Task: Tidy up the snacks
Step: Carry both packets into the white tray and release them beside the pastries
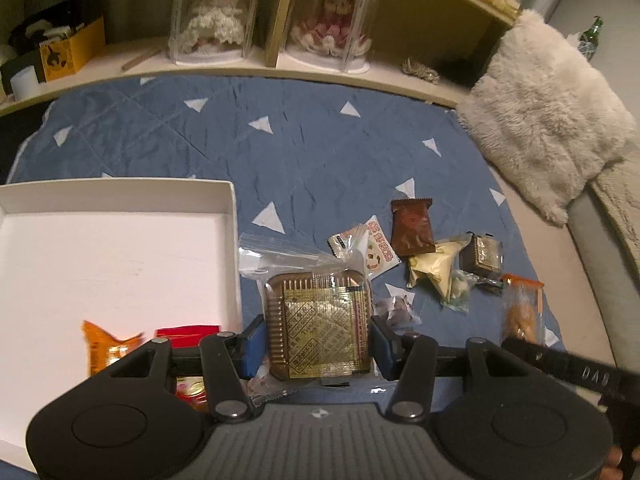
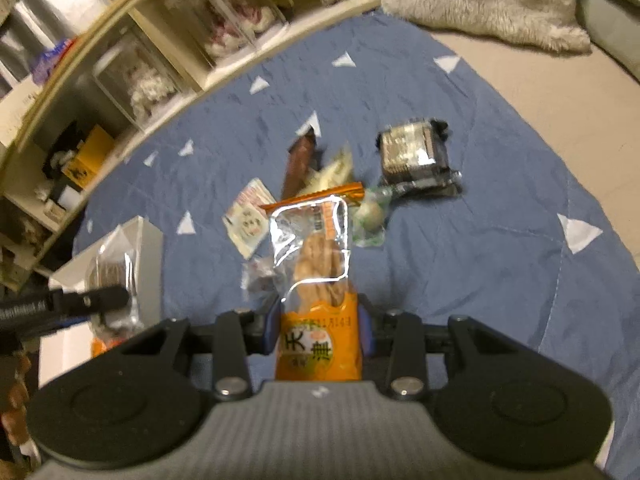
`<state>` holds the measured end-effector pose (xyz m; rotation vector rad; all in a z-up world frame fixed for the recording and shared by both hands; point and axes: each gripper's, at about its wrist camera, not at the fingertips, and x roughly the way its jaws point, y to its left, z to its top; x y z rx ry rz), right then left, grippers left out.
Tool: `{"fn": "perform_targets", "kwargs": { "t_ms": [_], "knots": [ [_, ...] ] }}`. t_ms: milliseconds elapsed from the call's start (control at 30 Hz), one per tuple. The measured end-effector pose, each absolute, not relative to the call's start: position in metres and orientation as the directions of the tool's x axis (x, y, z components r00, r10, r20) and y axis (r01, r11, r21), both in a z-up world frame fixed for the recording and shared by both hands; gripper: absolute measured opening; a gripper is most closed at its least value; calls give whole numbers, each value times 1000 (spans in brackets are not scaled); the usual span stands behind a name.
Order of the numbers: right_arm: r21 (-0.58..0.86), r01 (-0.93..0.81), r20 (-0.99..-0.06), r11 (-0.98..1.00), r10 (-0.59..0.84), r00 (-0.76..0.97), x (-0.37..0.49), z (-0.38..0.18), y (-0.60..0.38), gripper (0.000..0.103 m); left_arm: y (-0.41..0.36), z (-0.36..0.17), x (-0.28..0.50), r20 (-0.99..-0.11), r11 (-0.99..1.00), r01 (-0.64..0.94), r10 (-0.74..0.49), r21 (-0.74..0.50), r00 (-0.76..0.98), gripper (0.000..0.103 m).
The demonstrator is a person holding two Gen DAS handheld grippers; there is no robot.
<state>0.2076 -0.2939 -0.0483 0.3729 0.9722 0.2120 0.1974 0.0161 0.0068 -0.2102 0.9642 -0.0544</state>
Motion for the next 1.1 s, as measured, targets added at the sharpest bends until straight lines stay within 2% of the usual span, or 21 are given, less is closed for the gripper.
{"fn": "perform_targets", "kwargs": {
  "t_ms": [233,467,767,1100],
  "knots": [
    [408,-32,-744,913,352,567,193,-23,-272,44,51,32,170,-778,983,-39,-117,-179,617,54],
    [423,-114,-733,899,413,540,181,-7,-217,44,106,45,148,-772,982,-95,-68,-164,631,54],
    [451,-180,-722,874,476,502,171,2,-142,44,180,40,123,-789,974,-172,-13,-150,615,54],
    [494,-195,-745,847,528,408,173,-18,-65,45,241,15,102,-811,963,-224,9,-151,584,54]
  ]
}}
